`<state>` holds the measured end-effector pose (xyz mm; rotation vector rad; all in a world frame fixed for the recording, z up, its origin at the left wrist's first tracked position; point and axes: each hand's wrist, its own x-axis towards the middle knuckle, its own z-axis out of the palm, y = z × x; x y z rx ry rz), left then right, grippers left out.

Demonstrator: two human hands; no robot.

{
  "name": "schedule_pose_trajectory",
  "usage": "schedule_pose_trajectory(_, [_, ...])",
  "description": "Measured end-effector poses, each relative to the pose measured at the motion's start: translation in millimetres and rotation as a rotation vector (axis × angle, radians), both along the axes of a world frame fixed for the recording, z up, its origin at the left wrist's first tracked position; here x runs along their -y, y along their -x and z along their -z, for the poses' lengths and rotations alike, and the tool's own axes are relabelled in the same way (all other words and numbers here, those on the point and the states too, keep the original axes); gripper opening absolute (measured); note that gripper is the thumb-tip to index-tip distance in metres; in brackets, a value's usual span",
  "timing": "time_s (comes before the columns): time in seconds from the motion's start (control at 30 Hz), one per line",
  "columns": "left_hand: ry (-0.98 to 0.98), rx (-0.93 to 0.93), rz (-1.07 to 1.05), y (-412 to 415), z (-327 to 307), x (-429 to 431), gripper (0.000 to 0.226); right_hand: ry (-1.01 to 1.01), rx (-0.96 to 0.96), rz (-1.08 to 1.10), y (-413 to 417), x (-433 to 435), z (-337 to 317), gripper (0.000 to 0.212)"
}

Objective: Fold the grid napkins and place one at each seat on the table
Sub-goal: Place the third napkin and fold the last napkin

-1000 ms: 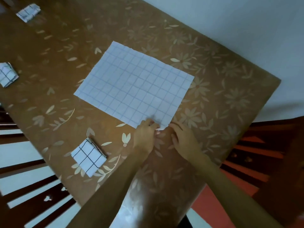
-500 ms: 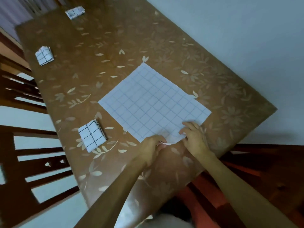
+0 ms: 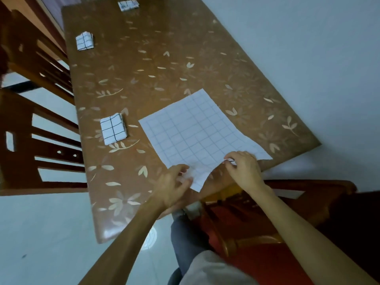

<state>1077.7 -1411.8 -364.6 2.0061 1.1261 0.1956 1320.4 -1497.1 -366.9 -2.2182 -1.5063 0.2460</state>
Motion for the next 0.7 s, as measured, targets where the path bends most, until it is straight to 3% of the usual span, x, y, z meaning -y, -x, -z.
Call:
schedule_pose_trajectory(0.07, [-0.009, -0.026, 0.013, -4.4, -4.1, 11.1, 0.053, -0.031, 0.030, 0.005, -3.6, 6.2, -7.3, 0.006])
schedule_pose_trajectory(0.2, [0.038, 0.082, -0.037, -10.3, -22.2, 27.5, 0.057, -0.095, 0.026, 0.011, -23.1, 15.1, -30.9, 0.015])
schedule_pose_trajectory(0.33, [-0.044, 0.115, -0.059, -31.4, -52.9, 32.6, 0.020, -0.164, 0.020, 0.002, -52.1, 16.6, -61.0, 0.017])
schedule_pose_trajectory(0.43, [-0.162, 0.156, -0.118, -64.2, -65.7, 26.8, 0.008, -0.192, -0.026, -0.042, -74.9, 21.6, -83.6, 0.022])
schedule_pose_trajectory(0.7, [-0.220, 0.382, -0.282, -134.2, -164.9, 11.9, 0.024, -0.175, -0.096, -0.171, -158.9, 42.9, -164.9, 0.020])
